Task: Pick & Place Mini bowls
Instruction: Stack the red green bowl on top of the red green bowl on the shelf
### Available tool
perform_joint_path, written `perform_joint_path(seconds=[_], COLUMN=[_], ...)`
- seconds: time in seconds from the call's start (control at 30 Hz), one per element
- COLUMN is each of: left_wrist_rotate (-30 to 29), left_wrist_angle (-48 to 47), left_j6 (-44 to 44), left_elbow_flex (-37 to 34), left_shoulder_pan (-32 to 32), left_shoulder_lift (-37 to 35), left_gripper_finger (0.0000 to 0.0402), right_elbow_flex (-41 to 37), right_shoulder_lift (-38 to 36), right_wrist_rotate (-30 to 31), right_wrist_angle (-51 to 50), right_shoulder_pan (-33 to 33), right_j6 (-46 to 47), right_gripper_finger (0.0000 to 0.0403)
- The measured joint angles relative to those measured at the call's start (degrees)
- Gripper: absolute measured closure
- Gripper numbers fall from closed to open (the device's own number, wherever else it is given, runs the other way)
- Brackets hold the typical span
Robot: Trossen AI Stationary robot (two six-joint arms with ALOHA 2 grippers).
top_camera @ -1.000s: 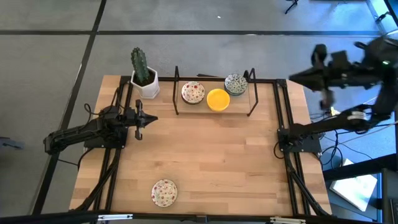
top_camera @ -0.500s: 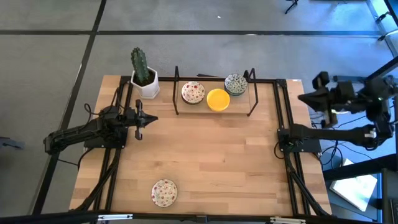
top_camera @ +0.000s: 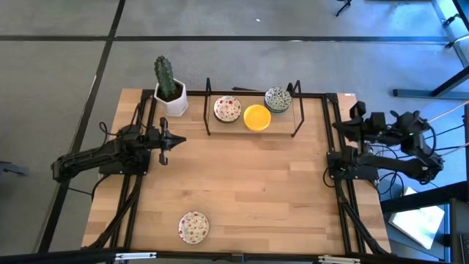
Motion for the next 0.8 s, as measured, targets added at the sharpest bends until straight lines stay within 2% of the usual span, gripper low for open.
perform_joint_path(seconds=[0.13,0.33,0.57,0.7,0.8], left_wrist_rotate=[0.0,0.5,0.7,0.8,0.8], left_wrist_angle=[0.0,0.0,0.0,0.0,0.0], left_j6=[0.0,0.3,0.4,0.4,-0.1], left_elbow_flex=[0.0,0.0,0.0,0.0,0.0], left_shoulder_pan=[0.0,0.0,0.0,0.0,0.0], left_shoulder_lift=[0.0,0.0,0.0,0.0,0.0], left_gripper_finger=[0.0398,0.0397,0.0397,0.0397,0.0400], right_elbow_flex=[-4.1,-12.5,-26.4,-30.2,-32.4], right_shoulder_lift=[-2.4,-3.9,-5.5,-5.7,-5.7], right_wrist_rotate=[-3.7,-16.5,-13.8,-11.6,-10.8], right_wrist_angle=[2.7,9.0,24.4,30.7,31.6], right_shoulder_pan=[0.0,0.0,0.0,0.0,0.0], right_j6=[0.3,4.8,3.4,0.8,-0.3], right_gripper_finger=[0.0401,0.0401,0.0402,0.0402,0.0402])
